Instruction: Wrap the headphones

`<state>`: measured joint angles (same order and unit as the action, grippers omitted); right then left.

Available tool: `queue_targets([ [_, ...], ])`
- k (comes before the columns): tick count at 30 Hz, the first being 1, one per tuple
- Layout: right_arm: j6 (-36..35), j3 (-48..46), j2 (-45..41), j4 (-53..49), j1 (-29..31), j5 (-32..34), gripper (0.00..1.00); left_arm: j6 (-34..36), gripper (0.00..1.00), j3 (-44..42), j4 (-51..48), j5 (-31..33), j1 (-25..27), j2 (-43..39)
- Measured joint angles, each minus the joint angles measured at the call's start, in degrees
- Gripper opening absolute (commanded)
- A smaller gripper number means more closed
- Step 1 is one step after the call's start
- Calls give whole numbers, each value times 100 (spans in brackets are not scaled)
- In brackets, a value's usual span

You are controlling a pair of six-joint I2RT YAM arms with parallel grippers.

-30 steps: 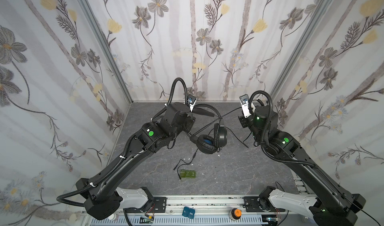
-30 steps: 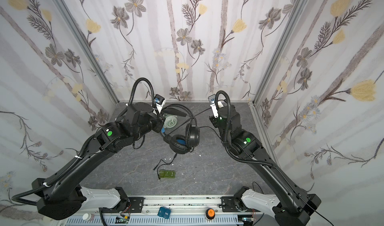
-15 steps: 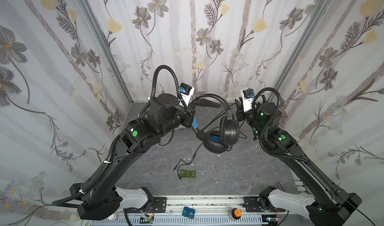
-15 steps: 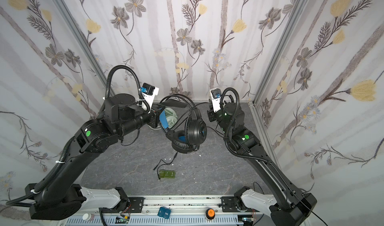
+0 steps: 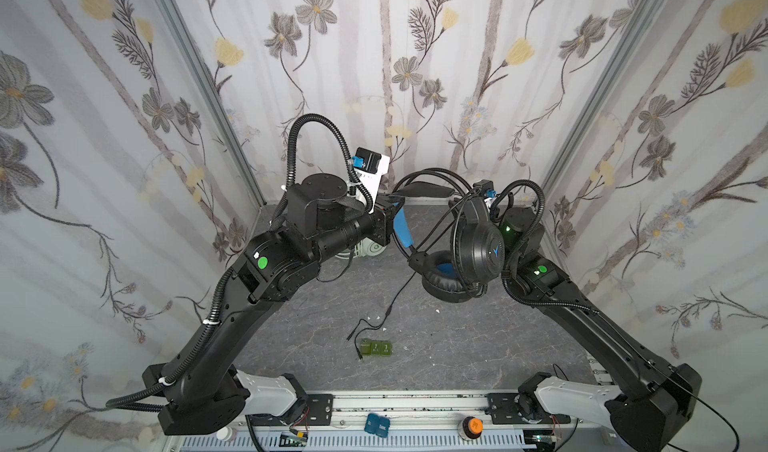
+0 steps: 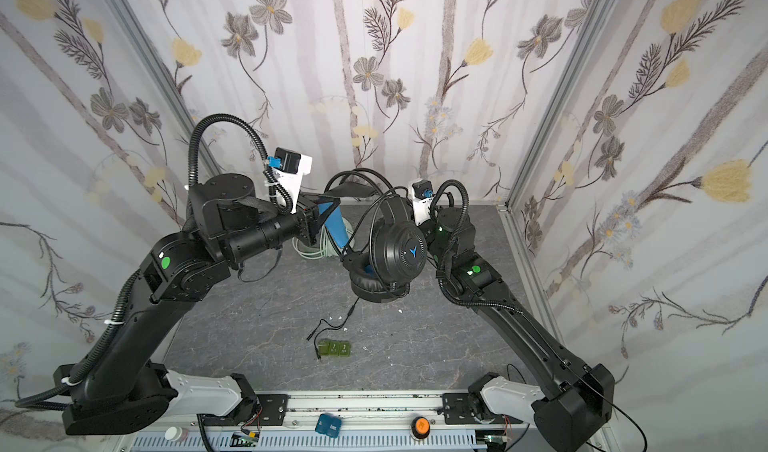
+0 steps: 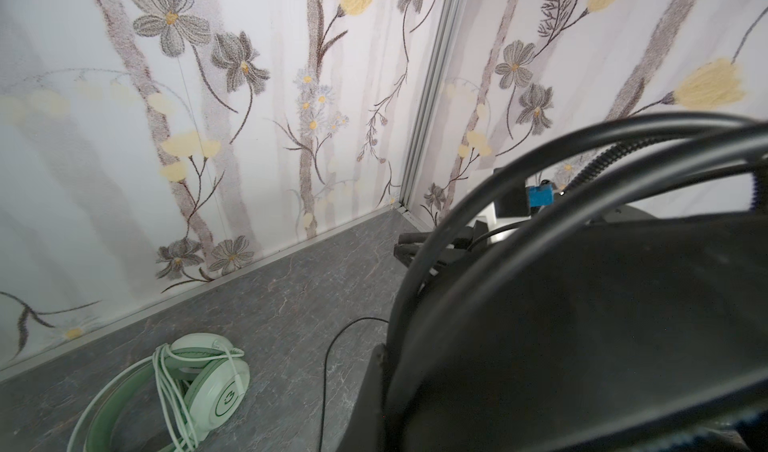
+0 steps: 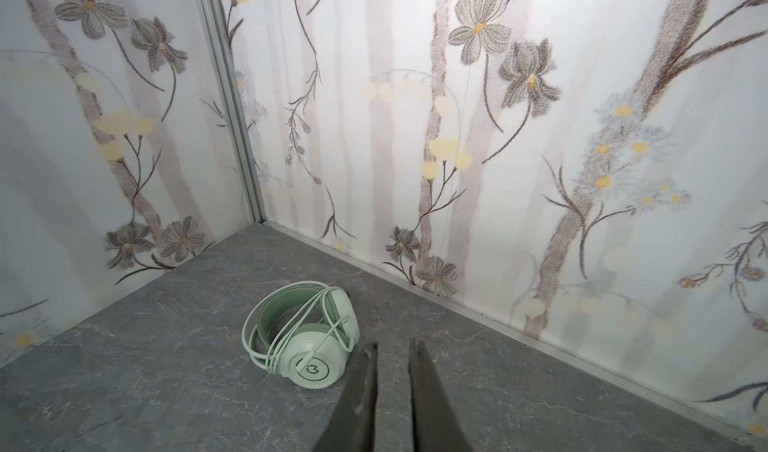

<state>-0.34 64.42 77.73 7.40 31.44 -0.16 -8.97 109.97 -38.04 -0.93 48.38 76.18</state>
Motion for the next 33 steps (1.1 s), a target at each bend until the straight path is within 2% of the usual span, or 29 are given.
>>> queue_targets([
  [11, 310, -597, 210, 393, 229, -442, 13, -699, 0, 92, 935, -116, 0, 297],
  [21, 380, -994, 254, 570, 682, -396, 12, -1434, 0, 94, 1818, 820, -11, 564],
  [33, 734, -1464, 284, 780, 946, -442, 8, -2028, 0, 424, 2312, 1060, -125, 938],
])
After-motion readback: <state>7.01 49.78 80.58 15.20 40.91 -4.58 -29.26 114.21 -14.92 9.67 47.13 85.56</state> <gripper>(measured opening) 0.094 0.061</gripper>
